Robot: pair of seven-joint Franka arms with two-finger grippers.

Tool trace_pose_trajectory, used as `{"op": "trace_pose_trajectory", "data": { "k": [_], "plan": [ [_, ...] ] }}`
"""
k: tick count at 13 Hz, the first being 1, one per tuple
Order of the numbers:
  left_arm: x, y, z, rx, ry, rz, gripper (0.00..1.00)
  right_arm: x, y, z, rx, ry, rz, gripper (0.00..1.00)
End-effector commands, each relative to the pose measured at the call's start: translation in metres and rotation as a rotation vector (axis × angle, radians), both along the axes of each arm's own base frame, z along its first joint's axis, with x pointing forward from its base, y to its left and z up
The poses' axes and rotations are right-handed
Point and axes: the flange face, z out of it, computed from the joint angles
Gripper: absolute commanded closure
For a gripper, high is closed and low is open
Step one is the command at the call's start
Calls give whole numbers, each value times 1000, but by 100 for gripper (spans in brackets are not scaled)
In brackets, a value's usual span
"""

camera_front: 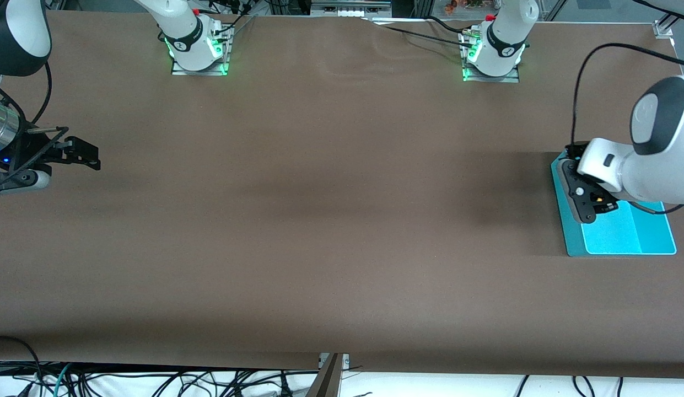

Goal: Wind and store yellow beetle car

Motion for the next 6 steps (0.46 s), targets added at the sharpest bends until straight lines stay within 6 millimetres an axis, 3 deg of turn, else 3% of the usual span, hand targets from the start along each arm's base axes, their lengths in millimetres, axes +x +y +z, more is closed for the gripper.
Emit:
{"op": "trace_pose_trajectory", "data": {
  "k": [1,3,6],
  "plan": [
    [-9,-9,43,16,-50,199,0,-2,1,2,-6,-9,-1,0],
    [-24,-16,74,62,-107,407,0,-2,2,2,-6,-8,0,0],
    [-55,-10,95,124,-176,657,0,-2,1,2,-8,-9,-1,0]
  ]
}}
